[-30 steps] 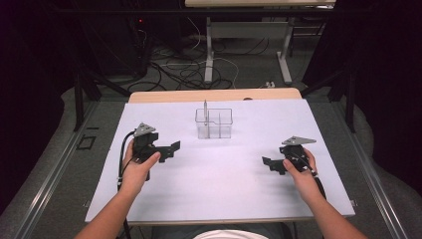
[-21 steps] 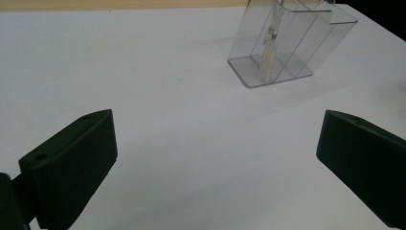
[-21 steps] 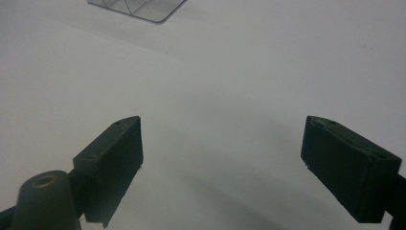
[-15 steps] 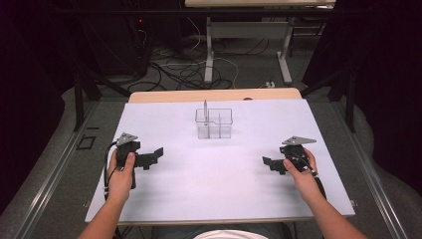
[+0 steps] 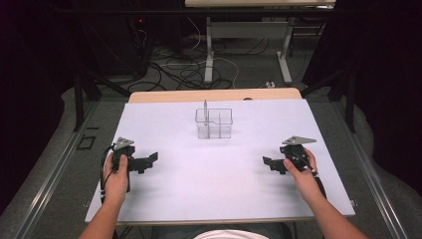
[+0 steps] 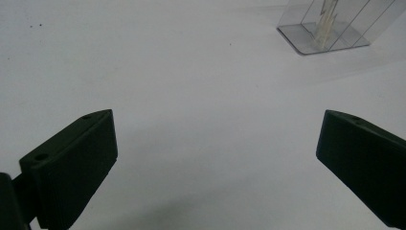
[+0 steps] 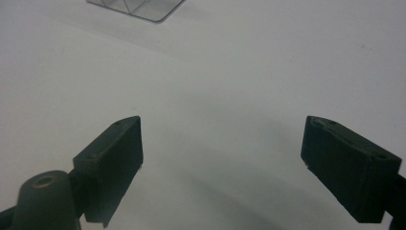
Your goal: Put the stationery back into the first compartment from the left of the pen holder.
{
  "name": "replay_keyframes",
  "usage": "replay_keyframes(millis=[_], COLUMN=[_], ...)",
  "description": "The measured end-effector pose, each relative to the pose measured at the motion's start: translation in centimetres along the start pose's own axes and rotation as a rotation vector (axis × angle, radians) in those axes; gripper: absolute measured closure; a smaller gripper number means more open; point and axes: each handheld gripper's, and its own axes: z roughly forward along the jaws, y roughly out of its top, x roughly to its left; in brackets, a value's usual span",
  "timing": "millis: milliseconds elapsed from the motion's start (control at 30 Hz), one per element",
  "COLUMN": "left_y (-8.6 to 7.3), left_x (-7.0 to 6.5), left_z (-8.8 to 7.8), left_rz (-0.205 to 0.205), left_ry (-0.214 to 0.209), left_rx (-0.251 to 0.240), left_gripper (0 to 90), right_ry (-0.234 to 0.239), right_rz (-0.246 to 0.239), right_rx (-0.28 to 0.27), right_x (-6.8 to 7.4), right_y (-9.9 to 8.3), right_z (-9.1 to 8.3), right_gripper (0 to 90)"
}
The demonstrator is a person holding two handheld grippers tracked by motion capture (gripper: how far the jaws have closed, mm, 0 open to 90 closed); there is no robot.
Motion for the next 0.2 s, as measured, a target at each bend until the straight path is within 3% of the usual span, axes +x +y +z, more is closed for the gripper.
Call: replay_keyframes(millis=[200], left_y=[-0.26], left_x=[0.38], left_z=[0.27], left_rz=[-0.021], left_ry=[0.016], left_rx=[0.010], left_gripper=[1.2], right_ry=[0.003], right_rz=[0.006], right_rx=[-0.003], right_x=[0.04], right_y=[0.03], right_z=[-0.05], right_gripper=[14.1])
